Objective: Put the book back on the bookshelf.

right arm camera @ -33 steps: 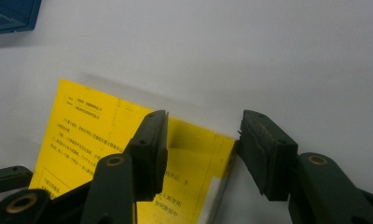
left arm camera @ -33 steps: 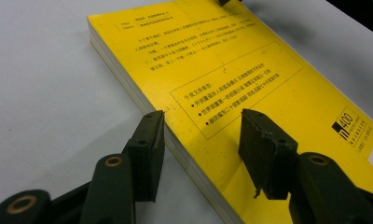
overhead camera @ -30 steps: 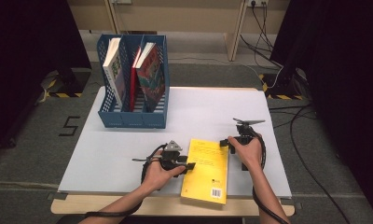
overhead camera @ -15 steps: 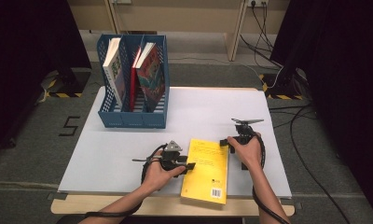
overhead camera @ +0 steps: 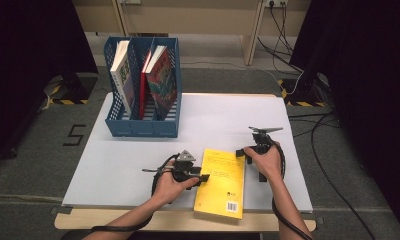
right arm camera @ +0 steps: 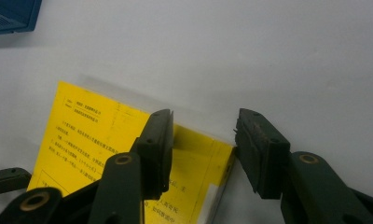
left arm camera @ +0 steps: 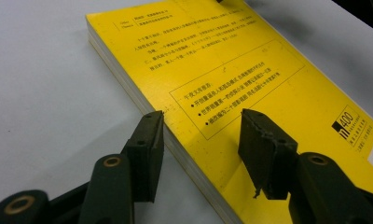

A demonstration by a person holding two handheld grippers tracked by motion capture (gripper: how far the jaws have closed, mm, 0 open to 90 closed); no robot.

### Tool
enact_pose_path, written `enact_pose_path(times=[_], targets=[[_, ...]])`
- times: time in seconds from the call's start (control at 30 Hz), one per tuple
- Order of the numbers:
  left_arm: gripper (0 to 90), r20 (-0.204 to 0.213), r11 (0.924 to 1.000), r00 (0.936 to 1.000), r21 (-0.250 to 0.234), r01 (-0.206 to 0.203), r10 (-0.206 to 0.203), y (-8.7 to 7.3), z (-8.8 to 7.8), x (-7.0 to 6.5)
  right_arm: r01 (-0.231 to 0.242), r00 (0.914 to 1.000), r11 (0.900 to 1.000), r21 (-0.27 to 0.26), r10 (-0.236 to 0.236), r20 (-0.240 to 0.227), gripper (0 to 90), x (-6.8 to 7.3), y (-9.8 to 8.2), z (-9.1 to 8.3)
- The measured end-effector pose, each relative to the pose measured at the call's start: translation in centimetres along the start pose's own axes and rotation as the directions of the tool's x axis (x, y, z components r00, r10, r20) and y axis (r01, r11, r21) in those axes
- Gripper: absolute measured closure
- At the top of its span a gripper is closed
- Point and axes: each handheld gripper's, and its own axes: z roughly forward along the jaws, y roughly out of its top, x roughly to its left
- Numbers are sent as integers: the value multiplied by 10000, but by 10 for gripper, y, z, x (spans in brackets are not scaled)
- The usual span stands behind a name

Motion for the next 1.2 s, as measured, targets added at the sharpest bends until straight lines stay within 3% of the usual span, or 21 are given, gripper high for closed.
enact_pose_path(times=[0.1,0.37,0.57,0.7,0.9,1.2], targets=[[501,-26,10000,10000,-30,24,-24,-1,0,0,-93,9998,9999,53,92,175,596,1,1,-1],[501,-55,9999,9999,-92,123,-124,-2,-1,0,-432,9991,9990,-83,432,-3,677,-3,0,-7],[493,-85,9986,9988,-228,474,-476,-1,0,1,-657,9978,9975,-265,655,-81,715,-1,2,-15],[496,-134,9989,9991,-235,396,-399,1,0,2,-893,9958,9954,-338,886,-209,732,1,4,-19],[513,-193,9990,9992,-296,337,-343,2,-1,3,-795,9967,9962,-355,789,-175,742,7,11,-23],[526,-202,9990,9995,-367,247,-254,4,-6,4,-760,9968,9905,-1142,782,146,753,15,27,-34]])
